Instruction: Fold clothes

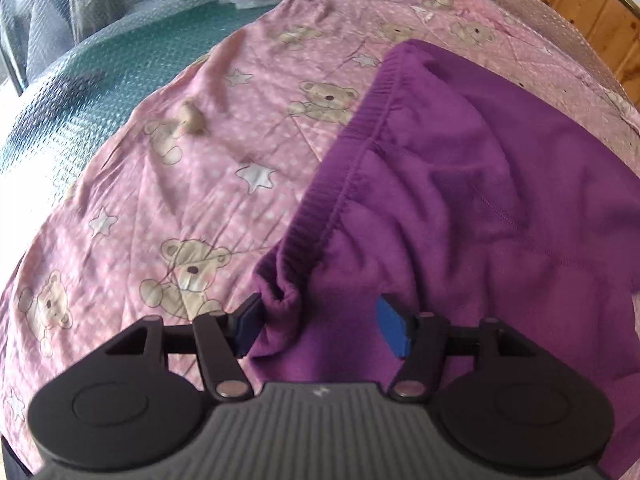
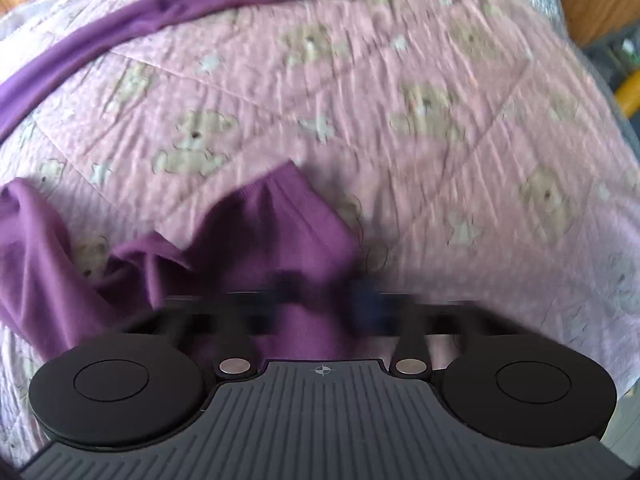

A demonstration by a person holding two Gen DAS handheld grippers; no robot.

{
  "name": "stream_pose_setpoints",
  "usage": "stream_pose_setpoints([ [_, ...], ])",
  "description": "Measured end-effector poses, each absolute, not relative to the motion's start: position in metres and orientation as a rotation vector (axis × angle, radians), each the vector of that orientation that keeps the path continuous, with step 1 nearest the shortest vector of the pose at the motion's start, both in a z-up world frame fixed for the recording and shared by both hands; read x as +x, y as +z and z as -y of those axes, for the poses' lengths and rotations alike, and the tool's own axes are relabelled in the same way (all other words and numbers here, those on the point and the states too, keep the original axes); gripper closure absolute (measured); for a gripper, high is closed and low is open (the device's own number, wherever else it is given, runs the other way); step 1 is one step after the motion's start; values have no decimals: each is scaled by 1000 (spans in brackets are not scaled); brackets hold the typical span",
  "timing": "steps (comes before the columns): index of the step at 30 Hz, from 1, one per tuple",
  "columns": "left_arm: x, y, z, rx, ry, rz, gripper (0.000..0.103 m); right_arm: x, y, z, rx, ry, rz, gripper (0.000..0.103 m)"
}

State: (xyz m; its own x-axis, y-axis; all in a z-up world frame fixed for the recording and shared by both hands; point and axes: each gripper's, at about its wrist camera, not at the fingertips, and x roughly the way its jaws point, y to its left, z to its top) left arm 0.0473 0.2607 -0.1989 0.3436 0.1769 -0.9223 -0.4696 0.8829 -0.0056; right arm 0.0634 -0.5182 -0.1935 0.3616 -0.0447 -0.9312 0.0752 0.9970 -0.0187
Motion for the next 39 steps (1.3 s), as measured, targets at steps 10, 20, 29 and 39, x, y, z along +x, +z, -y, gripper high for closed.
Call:
stream_pose_setpoints([
  [10,27,-195,-280,-284,408,-1150,89,12,-43,554,31,-145,-727,98],
  [20,32,-197,-267,-224,329,-1161,72,-31,-147,599,244,-390,-994,55],
  [29,45,-203,-235,-56,304,-1175,89,24,-184,573,105,-241,-1047,38],
  [39,26,-187,-258,-137,418,-1108,94,52,-140,584,62,-254,-900,103],
])
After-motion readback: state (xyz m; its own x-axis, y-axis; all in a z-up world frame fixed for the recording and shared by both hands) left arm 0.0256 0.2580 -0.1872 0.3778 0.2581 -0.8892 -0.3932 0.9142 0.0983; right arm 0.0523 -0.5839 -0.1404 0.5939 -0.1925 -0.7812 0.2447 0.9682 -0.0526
